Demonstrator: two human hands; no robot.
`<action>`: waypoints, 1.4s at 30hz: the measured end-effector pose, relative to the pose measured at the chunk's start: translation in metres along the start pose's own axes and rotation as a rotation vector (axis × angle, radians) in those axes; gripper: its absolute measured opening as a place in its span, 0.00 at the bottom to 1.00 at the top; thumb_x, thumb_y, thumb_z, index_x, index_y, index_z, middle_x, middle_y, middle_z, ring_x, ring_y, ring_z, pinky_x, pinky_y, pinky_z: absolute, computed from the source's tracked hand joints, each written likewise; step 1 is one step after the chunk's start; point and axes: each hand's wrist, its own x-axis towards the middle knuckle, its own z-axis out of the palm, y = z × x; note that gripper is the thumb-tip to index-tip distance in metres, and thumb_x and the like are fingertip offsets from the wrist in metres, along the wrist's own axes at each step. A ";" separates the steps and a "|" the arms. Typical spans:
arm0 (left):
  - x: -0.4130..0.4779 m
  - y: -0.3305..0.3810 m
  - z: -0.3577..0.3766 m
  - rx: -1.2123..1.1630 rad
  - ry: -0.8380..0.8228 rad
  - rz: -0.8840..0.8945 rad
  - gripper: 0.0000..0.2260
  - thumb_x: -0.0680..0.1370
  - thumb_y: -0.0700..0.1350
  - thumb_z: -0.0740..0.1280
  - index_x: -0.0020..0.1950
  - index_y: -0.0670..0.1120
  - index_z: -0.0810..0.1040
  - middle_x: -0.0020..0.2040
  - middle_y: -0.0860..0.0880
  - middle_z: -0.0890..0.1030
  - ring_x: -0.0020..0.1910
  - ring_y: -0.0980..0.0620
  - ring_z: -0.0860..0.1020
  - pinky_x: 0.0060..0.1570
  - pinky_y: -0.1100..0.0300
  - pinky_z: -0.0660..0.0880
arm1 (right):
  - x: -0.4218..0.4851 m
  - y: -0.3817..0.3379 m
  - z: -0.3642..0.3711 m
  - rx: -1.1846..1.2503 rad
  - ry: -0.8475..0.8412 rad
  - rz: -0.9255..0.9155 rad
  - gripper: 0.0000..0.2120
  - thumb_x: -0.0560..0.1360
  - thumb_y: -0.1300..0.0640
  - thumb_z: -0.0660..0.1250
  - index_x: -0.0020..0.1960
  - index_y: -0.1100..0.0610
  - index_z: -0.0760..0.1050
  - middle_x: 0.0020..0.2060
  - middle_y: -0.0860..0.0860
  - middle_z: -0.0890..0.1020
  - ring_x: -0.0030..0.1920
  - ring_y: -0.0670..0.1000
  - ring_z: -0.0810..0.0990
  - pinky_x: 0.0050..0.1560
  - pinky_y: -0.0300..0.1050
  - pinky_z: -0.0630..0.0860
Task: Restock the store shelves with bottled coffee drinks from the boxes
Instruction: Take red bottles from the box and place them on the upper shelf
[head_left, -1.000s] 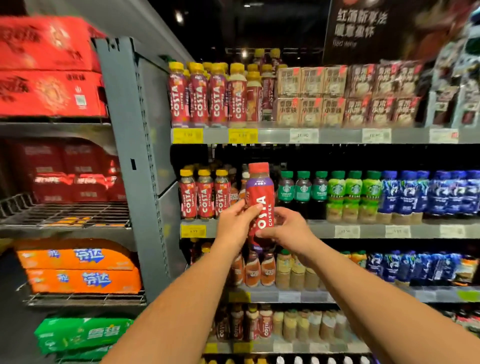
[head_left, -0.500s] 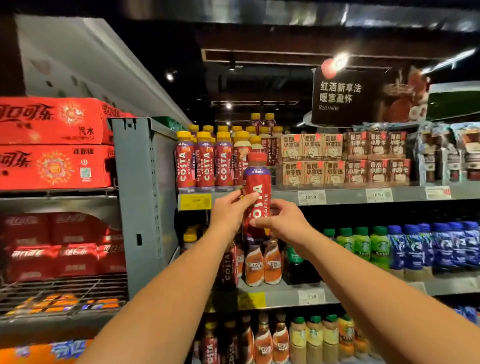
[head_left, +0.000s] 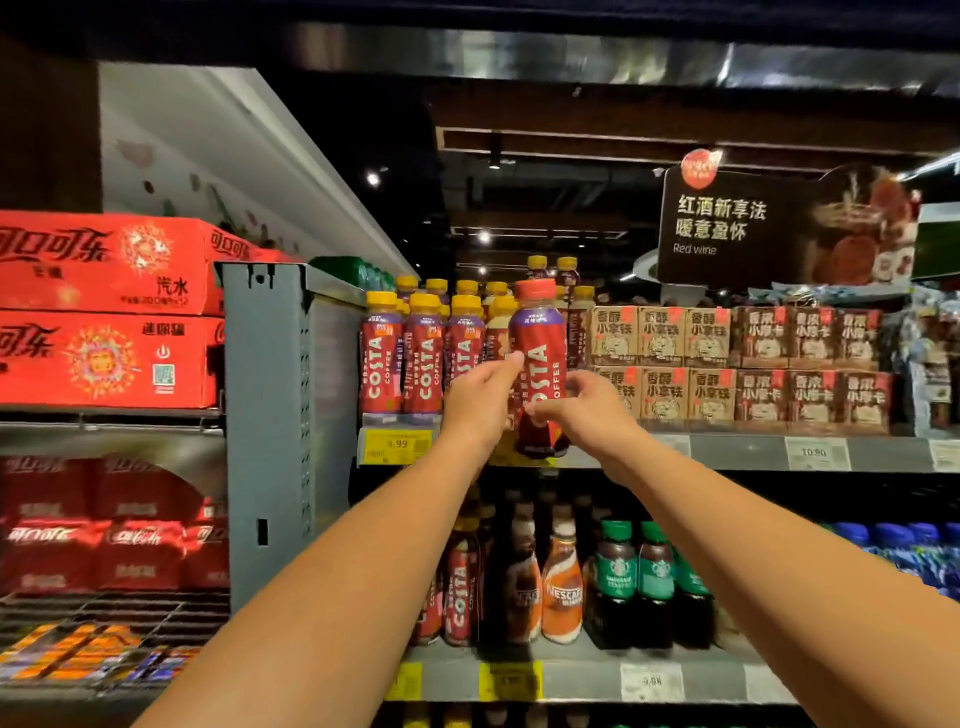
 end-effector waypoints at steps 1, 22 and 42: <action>0.004 0.001 0.002 0.004 -0.005 -0.009 0.10 0.80 0.55 0.61 0.40 0.57 0.75 0.43 0.51 0.80 0.44 0.50 0.78 0.50 0.51 0.76 | 0.008 -0.001 -0.001 -0.004 0.003 -0.006 0.19 0.69 0.59 0.74 0.58 0.58 0.75 0.49 0.53 0.82 0.49 0.53 0.81 0.46 0.46 0.77; 0.051 -0.035 -0.004 0.418 0.155 -0.003 0.21 0.82 0.58 0.48 0.47 0.47 0.74 0.39 0.51 0.73 0.38 0.55 0.71 0.41 0.57 0.66 | 0.104 0.034 0.011 -0.169 0.190 0.032 0.19 0.70 0.56 0.73 0.58 0.60 0.76 0.51 0.58 0.81 0.49 0.59 0.80 0.52 0.54 0.79; 0.064 -0.048 0.011 0.391 0.105 -0.011 0.25 0.81 0.62 0.48 0.57 0.48 0.78 0.49 0.51 0.78 0.54 0.50 0.75 0.61 0.50 0.70 | 0.114 0.043 0.015 -0.148 0.151 0.141 0.21 0.73 0.57 0.69 0.63 0.61 0.69 0.55 0.58 0.78 0.54 0.59 0.78 0.56 0.57 0.78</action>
